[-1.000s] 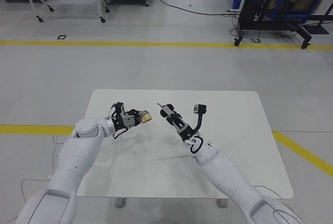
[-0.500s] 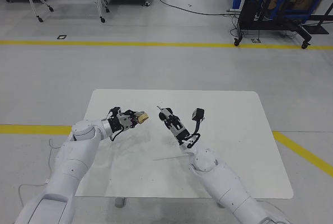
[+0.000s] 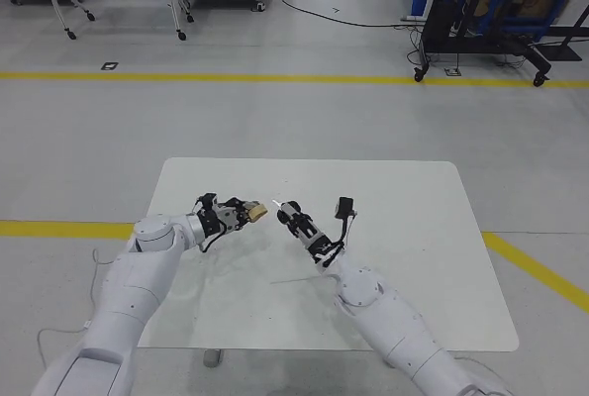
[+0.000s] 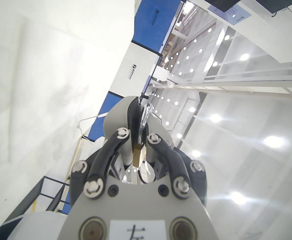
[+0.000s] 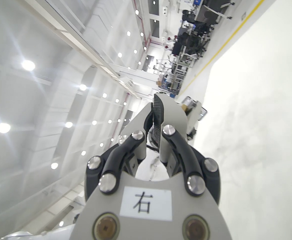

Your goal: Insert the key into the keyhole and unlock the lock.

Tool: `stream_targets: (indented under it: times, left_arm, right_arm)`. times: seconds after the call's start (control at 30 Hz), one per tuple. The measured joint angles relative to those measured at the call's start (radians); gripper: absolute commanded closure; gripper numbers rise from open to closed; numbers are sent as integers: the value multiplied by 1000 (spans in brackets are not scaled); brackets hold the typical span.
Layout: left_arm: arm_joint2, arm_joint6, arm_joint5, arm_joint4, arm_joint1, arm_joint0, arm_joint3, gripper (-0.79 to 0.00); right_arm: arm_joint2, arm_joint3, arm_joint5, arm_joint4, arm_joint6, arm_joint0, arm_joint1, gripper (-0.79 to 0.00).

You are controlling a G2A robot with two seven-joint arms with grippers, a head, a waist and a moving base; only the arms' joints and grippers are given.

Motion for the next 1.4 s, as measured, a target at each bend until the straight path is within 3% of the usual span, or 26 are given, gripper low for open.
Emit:
stream_targets:
  times: [0.17, 0.6, 0.83, 1.4]
  left_arm:
    - [-2, 83, 11, 11, 0, 16, -34, 0]
    - [-15, 117, -35, -11, -1, 38, -76, 0]
    - [-30, 150, -76, 24, 7, 63, -117, 0]
    - [-27, 155, -76, 48, 11, 82, -157, 0]
  right_arm:
    - [3, -27, 65, -64, 5, -15, 2, 0]
    - [7, -195, 301, -168, -35, -82, 3, 0]
    - [7, -205, 312, -157, -55, -88, -7, 0]
    - [-12, -154, 316, -155, -121, -56, -40, 0]
